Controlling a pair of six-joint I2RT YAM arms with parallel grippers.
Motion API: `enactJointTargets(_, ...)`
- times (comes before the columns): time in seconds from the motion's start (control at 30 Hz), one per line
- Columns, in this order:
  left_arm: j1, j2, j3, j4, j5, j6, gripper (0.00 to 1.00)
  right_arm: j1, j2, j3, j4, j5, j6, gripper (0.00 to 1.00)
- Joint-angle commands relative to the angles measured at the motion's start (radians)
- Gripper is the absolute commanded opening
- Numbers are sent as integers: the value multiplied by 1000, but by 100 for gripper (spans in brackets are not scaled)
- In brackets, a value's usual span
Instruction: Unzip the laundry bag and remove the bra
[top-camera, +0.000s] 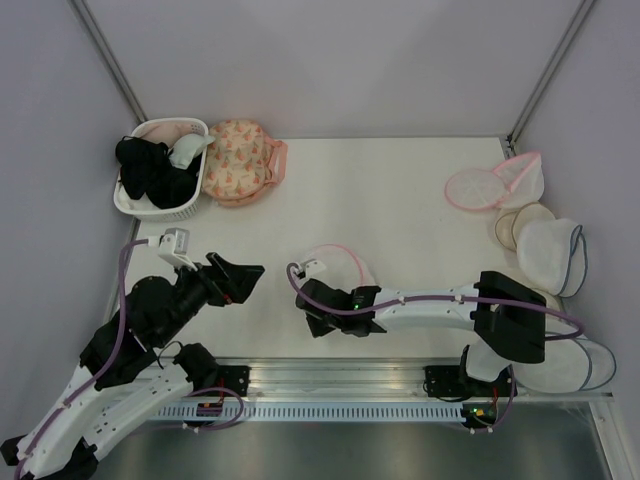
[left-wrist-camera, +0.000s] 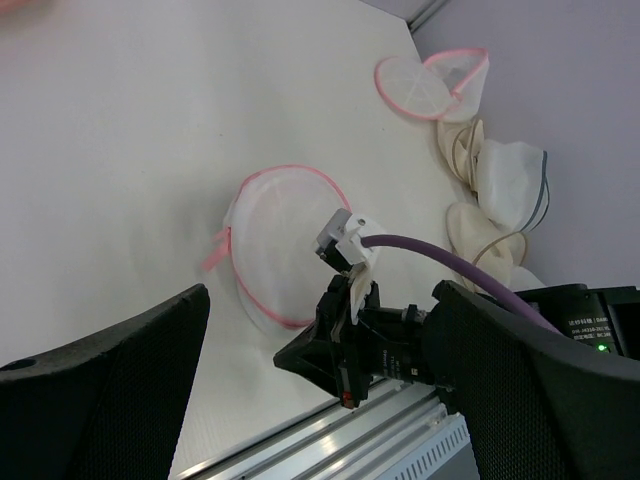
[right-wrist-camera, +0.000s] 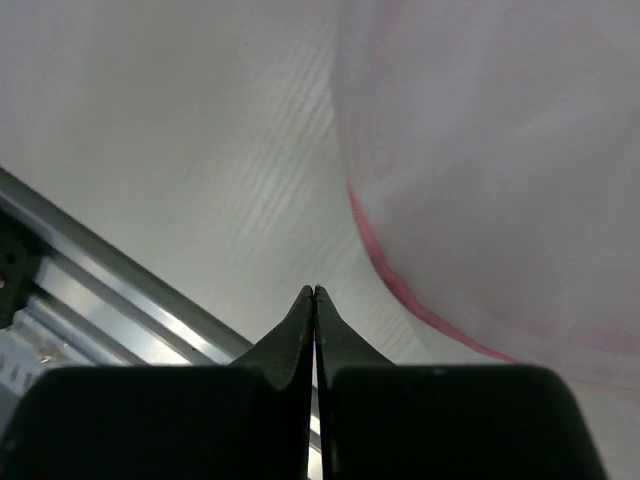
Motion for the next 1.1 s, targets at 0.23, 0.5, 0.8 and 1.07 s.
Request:
enactJointTargets(0.23, -4, 14, -17, -11, -18, -38, 100, -40, 29, -28, -125, 262, 43, 0)
enactJointTargets(0.5, -2, 67, -75, 41, -3, -44, 100, -203, -36, -113, -89, 364, -27, 0)
enactJointTargets(0.8, -4, 208, -142, 271, 9, 13, 100, -410, -56, -64, -54, 390, -179, 0)
enactJointTargets(1.07, 10, 590, -109, 508, 81, 90, 100, -540, -77, -33, -53, 329, -234, 0)
